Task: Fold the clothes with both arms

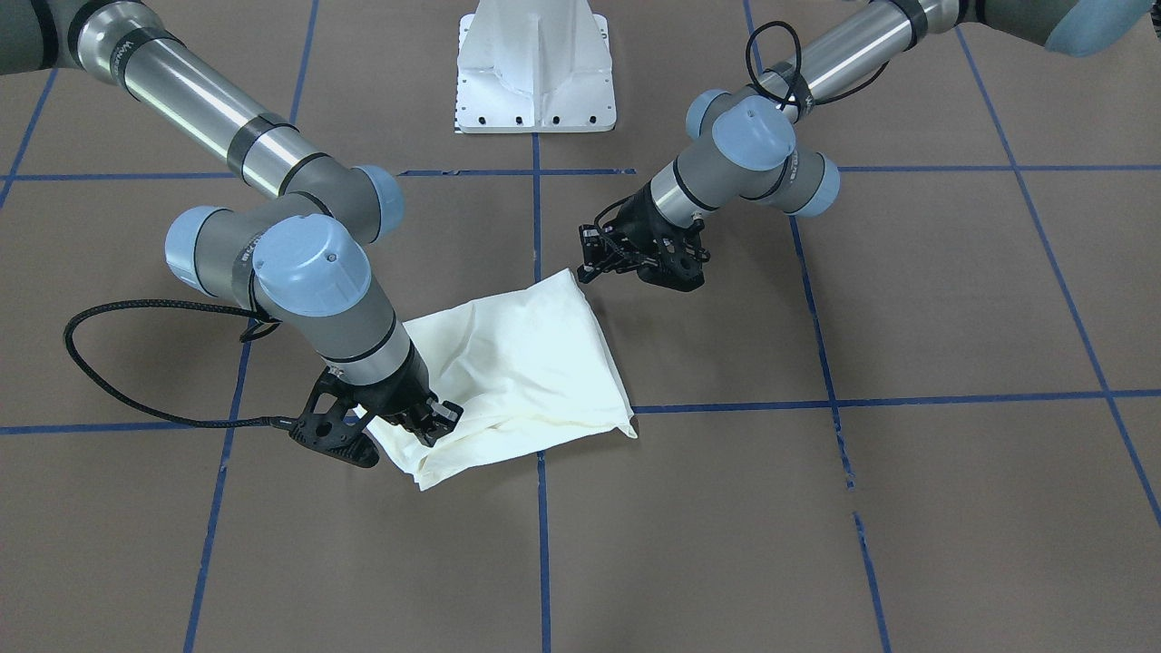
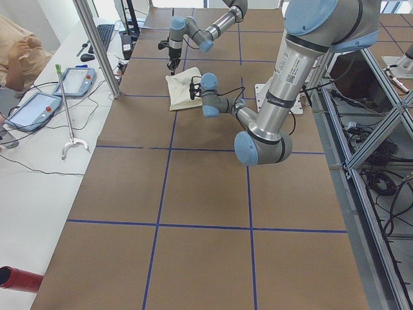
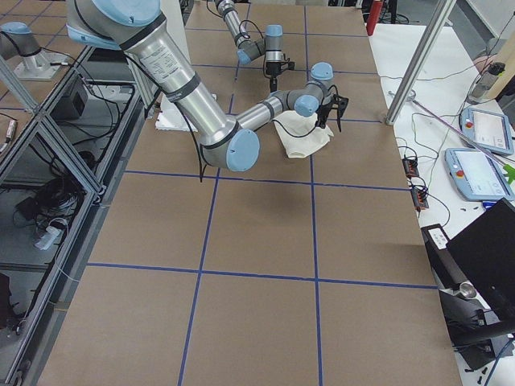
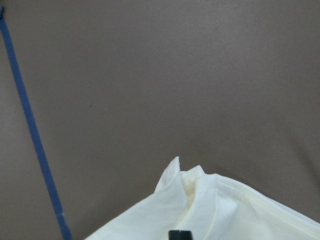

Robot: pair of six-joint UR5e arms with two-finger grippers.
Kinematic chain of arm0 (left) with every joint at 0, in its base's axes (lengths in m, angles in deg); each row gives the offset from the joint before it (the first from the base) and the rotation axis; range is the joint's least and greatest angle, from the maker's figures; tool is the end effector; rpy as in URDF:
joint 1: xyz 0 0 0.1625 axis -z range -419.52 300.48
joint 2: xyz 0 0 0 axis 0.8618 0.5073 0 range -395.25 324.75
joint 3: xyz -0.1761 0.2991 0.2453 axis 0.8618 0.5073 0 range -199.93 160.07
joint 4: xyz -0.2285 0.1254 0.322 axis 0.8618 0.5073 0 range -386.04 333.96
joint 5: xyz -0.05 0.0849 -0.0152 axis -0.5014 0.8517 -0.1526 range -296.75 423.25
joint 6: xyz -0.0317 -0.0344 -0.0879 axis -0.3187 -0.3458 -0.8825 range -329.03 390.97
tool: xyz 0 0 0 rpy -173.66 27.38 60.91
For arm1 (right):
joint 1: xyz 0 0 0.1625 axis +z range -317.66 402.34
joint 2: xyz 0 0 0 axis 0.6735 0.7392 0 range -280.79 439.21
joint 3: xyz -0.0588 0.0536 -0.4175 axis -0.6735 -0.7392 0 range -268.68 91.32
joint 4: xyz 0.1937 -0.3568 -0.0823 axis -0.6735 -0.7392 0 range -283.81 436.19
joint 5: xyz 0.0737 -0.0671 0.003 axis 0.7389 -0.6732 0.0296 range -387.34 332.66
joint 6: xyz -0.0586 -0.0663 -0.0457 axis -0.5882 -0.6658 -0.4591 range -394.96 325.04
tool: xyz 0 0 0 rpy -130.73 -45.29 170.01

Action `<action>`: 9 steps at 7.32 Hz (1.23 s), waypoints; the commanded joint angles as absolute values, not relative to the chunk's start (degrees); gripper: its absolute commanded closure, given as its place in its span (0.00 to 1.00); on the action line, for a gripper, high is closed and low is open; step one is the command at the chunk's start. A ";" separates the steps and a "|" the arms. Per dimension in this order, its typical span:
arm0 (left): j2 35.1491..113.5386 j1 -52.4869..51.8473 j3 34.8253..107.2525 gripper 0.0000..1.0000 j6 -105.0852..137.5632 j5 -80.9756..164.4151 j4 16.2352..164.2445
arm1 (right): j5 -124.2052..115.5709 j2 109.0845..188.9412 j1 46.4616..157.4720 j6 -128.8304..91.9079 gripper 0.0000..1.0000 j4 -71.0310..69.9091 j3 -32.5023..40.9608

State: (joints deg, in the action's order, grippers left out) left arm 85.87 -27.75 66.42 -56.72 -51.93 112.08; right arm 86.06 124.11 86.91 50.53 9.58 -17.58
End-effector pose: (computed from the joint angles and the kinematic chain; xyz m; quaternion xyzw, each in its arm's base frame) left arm 0.5300 -0.4352 0.2713 0.0106 0.6223 -0.0669 0.7798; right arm -0.4950 -0.6192 0.2727 0.0031 -0.4500 0.2246 0.8643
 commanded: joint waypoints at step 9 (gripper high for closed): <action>80.42 -25.70 75.93 1.00 -56.57 -43.45 97.95 | 97.20 144.63 99.79 37.77 1.00 8.69 0.05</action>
